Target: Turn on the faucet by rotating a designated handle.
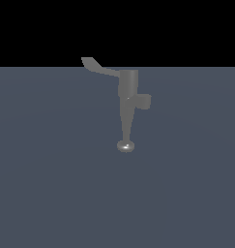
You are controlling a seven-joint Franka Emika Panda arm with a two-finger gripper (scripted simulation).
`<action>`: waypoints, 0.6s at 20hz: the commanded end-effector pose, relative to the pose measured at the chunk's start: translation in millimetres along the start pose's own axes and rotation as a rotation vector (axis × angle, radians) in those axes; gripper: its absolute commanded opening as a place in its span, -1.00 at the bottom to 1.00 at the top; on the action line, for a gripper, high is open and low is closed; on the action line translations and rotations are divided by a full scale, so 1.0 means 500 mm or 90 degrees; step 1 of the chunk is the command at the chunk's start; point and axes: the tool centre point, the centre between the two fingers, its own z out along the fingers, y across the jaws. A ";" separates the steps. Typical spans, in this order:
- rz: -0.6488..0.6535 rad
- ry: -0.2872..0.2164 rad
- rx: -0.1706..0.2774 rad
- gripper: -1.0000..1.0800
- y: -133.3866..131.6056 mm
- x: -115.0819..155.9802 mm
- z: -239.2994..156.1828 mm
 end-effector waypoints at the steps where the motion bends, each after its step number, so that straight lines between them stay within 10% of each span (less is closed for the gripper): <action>1: 0.035 0.002 -0.001 -1.00 -0.020 0.015 0.013; 12: 0.181 0.007 0.001 -1.00 -0.110 0.072 0.077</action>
